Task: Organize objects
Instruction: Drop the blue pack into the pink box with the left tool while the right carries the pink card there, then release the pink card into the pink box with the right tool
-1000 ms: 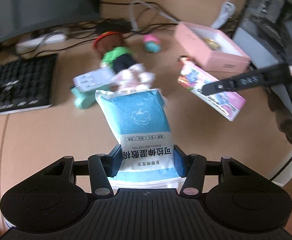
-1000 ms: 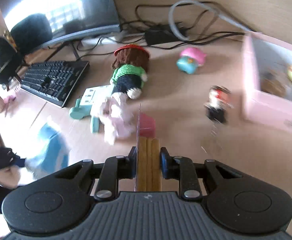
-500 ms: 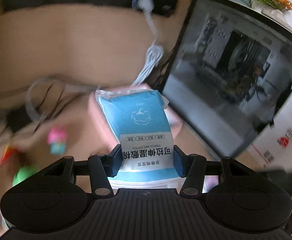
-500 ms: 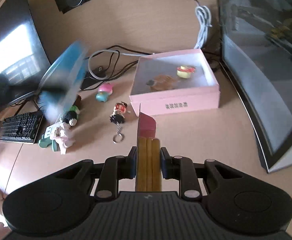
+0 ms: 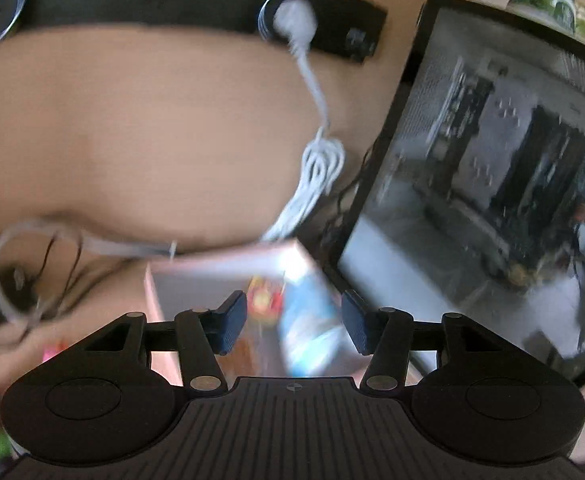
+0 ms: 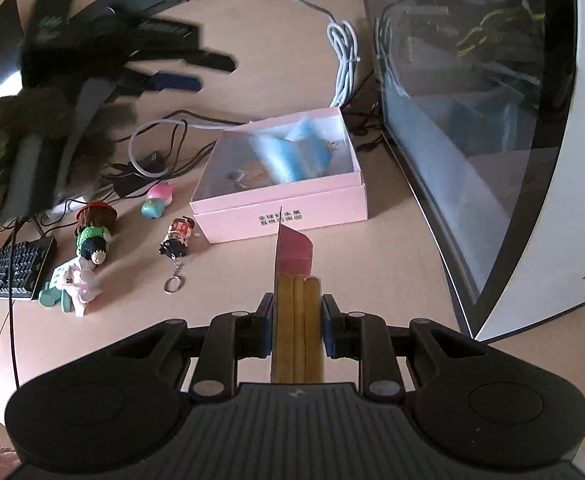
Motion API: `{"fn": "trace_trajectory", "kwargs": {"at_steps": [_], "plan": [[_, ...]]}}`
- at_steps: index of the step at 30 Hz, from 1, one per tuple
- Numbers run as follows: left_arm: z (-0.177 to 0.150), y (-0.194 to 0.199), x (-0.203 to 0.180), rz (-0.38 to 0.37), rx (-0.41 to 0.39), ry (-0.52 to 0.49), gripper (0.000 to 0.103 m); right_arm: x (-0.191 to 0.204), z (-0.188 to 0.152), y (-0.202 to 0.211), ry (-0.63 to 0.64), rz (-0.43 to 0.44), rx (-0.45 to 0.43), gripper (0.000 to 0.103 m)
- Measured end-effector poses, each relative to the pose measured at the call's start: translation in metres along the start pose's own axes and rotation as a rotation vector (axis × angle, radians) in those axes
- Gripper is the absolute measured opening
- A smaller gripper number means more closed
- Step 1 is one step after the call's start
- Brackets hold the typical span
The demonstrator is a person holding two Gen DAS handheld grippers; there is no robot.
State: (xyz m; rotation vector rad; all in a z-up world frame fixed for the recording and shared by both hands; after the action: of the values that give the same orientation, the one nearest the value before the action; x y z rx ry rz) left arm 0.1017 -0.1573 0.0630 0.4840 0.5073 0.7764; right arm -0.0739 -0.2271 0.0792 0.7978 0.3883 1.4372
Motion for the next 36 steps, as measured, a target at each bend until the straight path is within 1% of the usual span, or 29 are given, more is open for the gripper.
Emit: {"fn": "trace_trajectory", "kwargs": {"at_steps": [4, 8, 11, 13, 14, 16, 17, 18, 20, 21, 23, 24, 26, 28, 29, 30, 33, 35, 36], "plan": [[-0.067, 0.025, 0.019, 0.031, 0.107, 0.031, 0.057, -0.005, 0.013, -0.014, 0.018, 0.014, 0.013, 0.022], [-0.140, 0.056, 0.042, 0.081, 0.221, 0.092, 0.057, -0.003, 0.045, -0.025, 0.015, 0.050, -0.011, 0.022], [-0.181, 0.084, 0.059, 0.118, 0.267, 0.165, 0.057, 0.004, 0.087, -0.029, 0.013, 0.076, -0.082, 0.022], [-0.197, 0.100, 0.068, 0.147, 0.266, 0.206, 0.057, 0.012, 0.121, -0.030, 0.027, 0.080, -0.160, 0.022], [-0.202, 0.107, 0.071, 0.160, 0.260, 0.218, 0.057, 0.016, 0.137, -0.031, 0.034, 0.083, -0.200, 0.020], [-0.211, 0.123, 0.079, 0.191, 0.245, 0.236, 0.057, 0.024, 0.171, -0.037, 0.027, 0.095, -0.279, 0.020], [-0.214, 0.130, 0.082, 0.208, 0.238, 0.245, 0.057, 0.027, 0.186, -0.041, 0.017, 0.106, -0.313, 0.022], [-0.216, 0.135, 0.085, 0.227, 0.232, 0.256, 0.057, 0.031, 0.199, -0.047, 0.012, 0.109, -0.338, 0.033], [-0.222, 0.149, 0.092, 0.265, 0.217, 0.274, 0.057, 0.036, 0.214, -0.061, 0.006, 0.063, -0.358, 0.046], [-0.225, 0.155, 0.097, 0.284, 0.211, 0.283, 0.057, 0.038, 0.216, -0.066, 0.000, 0.044, -0.364, 0.046], [-0.230, 0.164, 0.107, 0.313, 0.205, 0.316, 0.057, 0.042, 0.210, -0.072, 0.007, 0.050, -0.355, 0.049], [-0.233, 0.168, 0.111, 0.323, 0.206, 0.334, 0.057, 0.043, 0.204, -0.073, 0.014, 0.047, -0.350, 0.055], [-0.239, 0.171, 0.119, 0.335, 0.210, 0.362, 0.057, 0.042, 0.186, -0.081, 0.040, 0.015, -0.326, 0.059], [-0.242, 0.172, 0.123, 0.343, 0.206, 0.378, 0.057, 0.035, 0.162, -0.090, 0.069, -0.029, -0.273, 0.059], [-0.242, 0.172, 0.125, 0.345, 0.202, 0.383, 0.057, 0.030, 0.147, -0.097, 0.077, -0.050, -0.233, 0.063], [-0.241, 0.171, 0.126, 0.349, 0.196, 0.388, 0.057, 0.026, 0.134, -0.103, 0.076, -0.060, -0.196, 0.065], [-0.233, 0.167, 0.133, 0.372, 0.174, 0.386, 0.057, 0.017, 0.093, -0.114, 0.066, -0.068, -0.089, 0.065], [-0.223, 0.167, 0.141, 0.414, 0.133, 0.383, 0.057, 0.014, 0.073, -0.113, 0.069, -0.075, -0.053, 0.067], [-0.217, 0.167, 0.145, 0.430, 0.111, 0.383, 0.057, 0.015, 0.064, -0.112, 0.074, -0.079, -0.044, 0.071]]}}
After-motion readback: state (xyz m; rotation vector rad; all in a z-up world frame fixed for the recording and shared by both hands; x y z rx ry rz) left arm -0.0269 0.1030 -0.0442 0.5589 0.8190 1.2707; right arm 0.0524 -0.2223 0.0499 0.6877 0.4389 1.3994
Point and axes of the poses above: each gripper's, at about its wrist camera, not at the fingertips, and y roughly against the way its jaws point, x to its left, z to its top, the point moved 7 cm from there along -y, roughly the way its jaws point, and after that the axes turned 1 degree about -x, right-handed, at the moved point
